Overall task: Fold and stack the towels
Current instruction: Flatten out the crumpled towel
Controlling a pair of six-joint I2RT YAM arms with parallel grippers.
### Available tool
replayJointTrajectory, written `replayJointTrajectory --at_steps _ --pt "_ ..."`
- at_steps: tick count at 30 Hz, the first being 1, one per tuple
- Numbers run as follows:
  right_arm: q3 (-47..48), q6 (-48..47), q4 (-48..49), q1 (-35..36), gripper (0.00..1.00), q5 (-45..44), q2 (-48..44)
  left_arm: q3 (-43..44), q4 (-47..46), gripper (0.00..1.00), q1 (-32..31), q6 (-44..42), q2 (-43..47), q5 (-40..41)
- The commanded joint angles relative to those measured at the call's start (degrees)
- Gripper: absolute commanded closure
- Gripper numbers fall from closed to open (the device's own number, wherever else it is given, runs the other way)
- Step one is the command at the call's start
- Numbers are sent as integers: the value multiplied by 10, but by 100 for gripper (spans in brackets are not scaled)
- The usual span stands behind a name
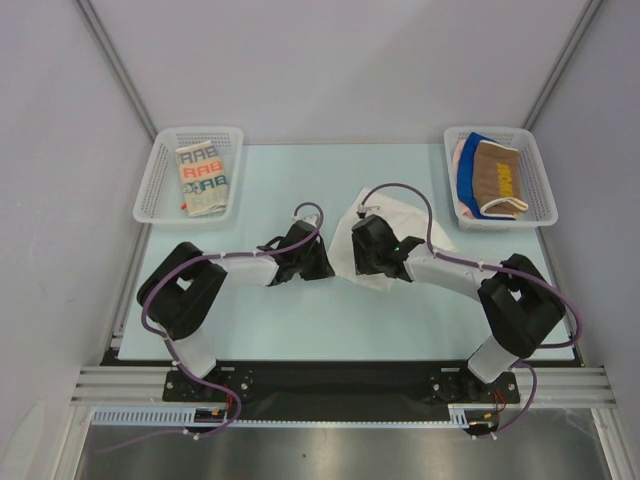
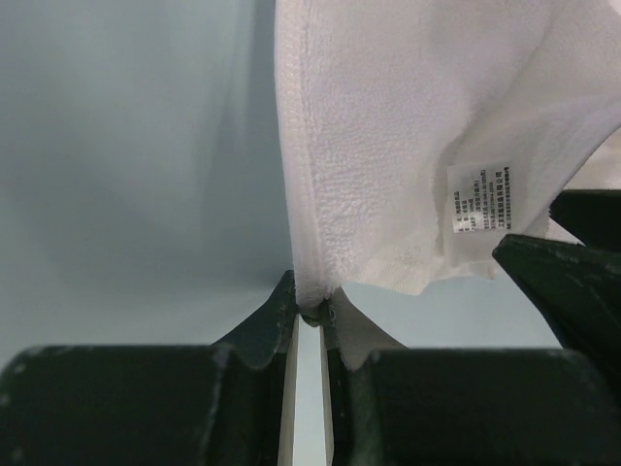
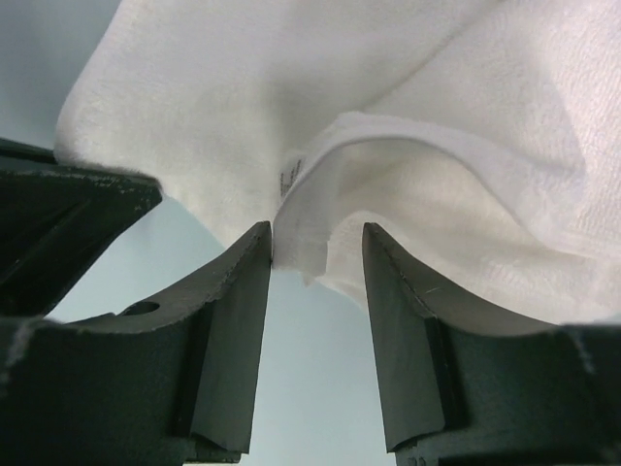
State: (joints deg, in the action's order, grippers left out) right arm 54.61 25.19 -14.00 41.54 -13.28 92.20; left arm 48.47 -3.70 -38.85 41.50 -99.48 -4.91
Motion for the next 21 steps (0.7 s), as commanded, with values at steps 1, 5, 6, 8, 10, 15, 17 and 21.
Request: replayJointTrajectory --at_steps 1,5,6,8,10,15,17,21 --pt "53 -17 -52 31 52 -75 5 9 9 100 5 -15 3 -2" --pt "78 -22 -95 53 54 -116 14 8 7 100 5 -15 3 -5" --pt "81 -24 -98 56 54 -121 17 8 7 100 5 -15 3 -5" --pt "86 -27 -103 61 54 -126 25 8 6 100 5 -15 3 -5" --pt "90 -31 -106 64 54 -131 31 8 5 100 5 -14 3 -6" --pt "123 -44 -127 87 53 -154 65 6 3 99 5 -14 3 -7" --pt "133 -45 -138 102 53 -174 73 5 3 100 5 -15 3 -8" --pt "144 -44 -147 121 52 -196 86 4 3 100 6 -15 4 -10"
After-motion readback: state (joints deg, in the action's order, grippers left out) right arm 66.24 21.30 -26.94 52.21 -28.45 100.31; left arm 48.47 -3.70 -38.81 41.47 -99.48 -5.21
